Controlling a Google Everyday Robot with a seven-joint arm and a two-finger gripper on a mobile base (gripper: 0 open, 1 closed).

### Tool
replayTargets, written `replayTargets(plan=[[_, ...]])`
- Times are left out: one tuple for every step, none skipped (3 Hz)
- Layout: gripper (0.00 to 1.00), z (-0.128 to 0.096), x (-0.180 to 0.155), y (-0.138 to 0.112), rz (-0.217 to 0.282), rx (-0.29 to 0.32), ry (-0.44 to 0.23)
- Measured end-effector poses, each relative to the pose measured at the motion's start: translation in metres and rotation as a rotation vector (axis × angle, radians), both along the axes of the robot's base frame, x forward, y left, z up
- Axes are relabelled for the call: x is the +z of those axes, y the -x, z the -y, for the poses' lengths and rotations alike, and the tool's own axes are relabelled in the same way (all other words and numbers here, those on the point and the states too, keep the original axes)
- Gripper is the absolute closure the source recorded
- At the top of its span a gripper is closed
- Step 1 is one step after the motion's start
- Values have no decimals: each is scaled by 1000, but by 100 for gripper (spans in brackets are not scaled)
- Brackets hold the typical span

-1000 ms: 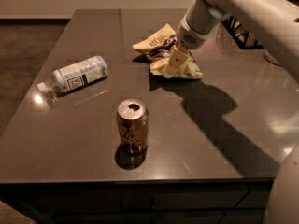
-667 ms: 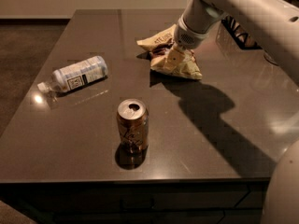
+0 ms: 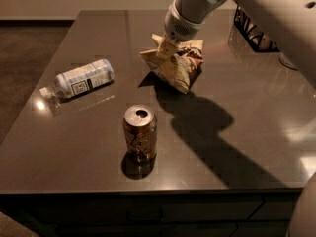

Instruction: Move brown chip bag near blue plastic bottle

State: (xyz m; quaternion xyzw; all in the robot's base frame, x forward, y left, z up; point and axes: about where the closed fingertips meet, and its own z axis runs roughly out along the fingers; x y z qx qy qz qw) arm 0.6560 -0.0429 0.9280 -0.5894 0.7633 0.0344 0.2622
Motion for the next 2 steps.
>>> replayTargets(plan=[[100,-42,19,15,32,113,-1],[100,-80,24,24,42,209,12]])
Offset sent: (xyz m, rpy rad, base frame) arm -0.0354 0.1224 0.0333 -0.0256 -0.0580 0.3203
